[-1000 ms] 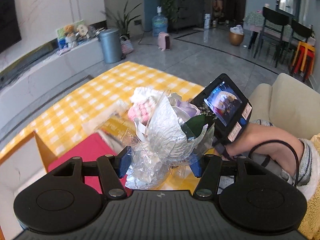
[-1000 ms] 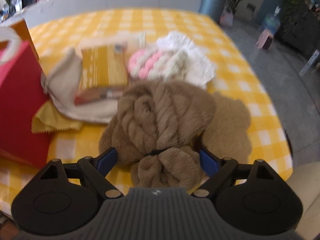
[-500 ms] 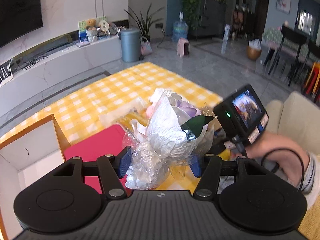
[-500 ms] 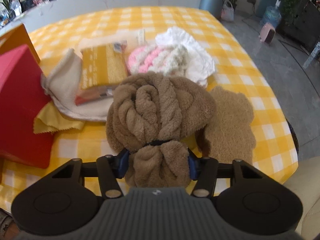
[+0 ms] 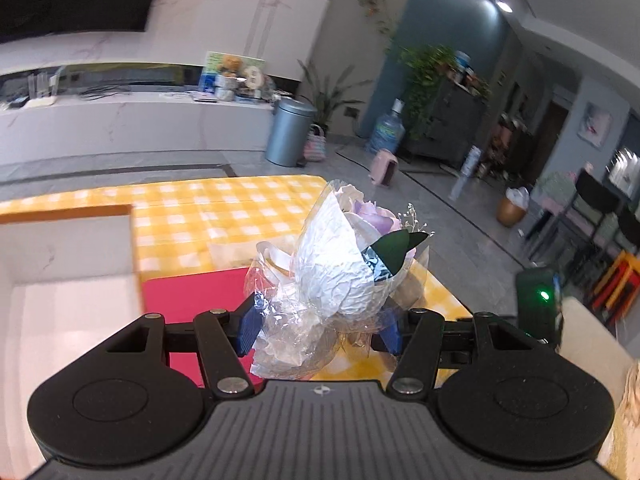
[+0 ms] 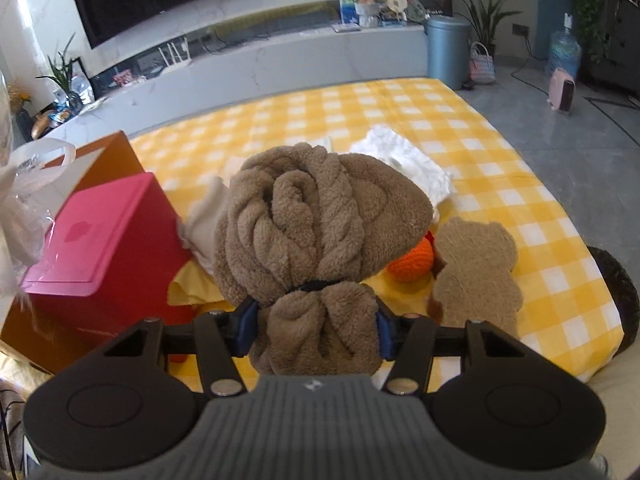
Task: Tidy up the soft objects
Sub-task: 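Carry both items over the white box and release the bouquet from the left gripper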
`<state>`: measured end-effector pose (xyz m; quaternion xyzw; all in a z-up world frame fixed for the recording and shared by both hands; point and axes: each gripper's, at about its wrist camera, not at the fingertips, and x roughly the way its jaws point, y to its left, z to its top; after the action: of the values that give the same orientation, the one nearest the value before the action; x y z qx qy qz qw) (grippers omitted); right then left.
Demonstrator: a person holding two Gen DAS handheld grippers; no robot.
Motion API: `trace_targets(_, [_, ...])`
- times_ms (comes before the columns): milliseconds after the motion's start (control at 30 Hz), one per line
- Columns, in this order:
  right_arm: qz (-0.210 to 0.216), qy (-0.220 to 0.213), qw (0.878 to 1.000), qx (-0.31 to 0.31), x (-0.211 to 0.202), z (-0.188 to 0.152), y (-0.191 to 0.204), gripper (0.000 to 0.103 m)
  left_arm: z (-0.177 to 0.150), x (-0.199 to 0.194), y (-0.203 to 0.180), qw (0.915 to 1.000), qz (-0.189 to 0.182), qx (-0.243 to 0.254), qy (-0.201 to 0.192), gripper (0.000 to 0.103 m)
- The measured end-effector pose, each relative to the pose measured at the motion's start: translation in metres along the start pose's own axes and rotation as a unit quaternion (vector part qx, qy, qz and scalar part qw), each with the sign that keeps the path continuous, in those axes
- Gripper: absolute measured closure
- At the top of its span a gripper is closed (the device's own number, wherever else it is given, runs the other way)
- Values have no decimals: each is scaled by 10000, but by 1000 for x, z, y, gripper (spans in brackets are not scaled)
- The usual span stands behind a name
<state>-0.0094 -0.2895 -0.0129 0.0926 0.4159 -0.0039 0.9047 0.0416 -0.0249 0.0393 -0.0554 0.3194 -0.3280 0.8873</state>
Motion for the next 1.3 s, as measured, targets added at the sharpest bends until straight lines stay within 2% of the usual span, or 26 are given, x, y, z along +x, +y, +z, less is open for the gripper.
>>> trace_targets(100, [87, -109, 9999, -79, -7, 0, 6, 47, -1, -17, 16, 9994, 28, -289, -173, 36])
trace_targets(200, [172, -295, 9993, -130, -18, 3, 13, 47, 0, -35, 30, 9978, 222, -518, -343, 36])
trace_targets(333, [573, -385, 9973, -258, -30, 5, 27, 47, -1, -58, 51, 9935, 627, -824, -477, 36])
trace_targets(467, [1080, -487, 9927, -241, -43, 12, 51, 47, -3, -80, 69, 9885, 1118, -785, -642, 36])
trace_targets(600, [1563, -912, 9835, 63, -57, 22, 86, 47, -7, -84, 85, 9826, 1403, -1100, -526, 36])
trace_targets(700, [1809, -1040, 9780, 73, -59, 33, 121, 47, -11, -77, 91, 9790, 1772, -958, -322, 35])
trace_targets(833, [1961, -886, 9764, -166, -48, 40, 172, 47, -19, -72, 108, 9728, 2075, -1029, -107, 35])
trace_targets(933, [2080, -655, 9748, -461, -32, 37, 204, 47, -25, -69, 121, 9613, 2508, -1141, 69, 35])
trace_targets(1000, [2114, -441, 9737, -718, -20, 34, 223, 47, -31, -68, 131, 9558, 2643, -1264, 258, 35])
trace_targets(1133, [1889, -113, 9759, -1084, 6, 32, 249, 47, -39, -62, 136, 9524, 2661, -1379, 552, 36])
trace_targets(1300, [1509, 138, 9818, -1148, 31, 28, 263, 47, -42, -60, 131, 9463, 2862, -1324, 717, 35])
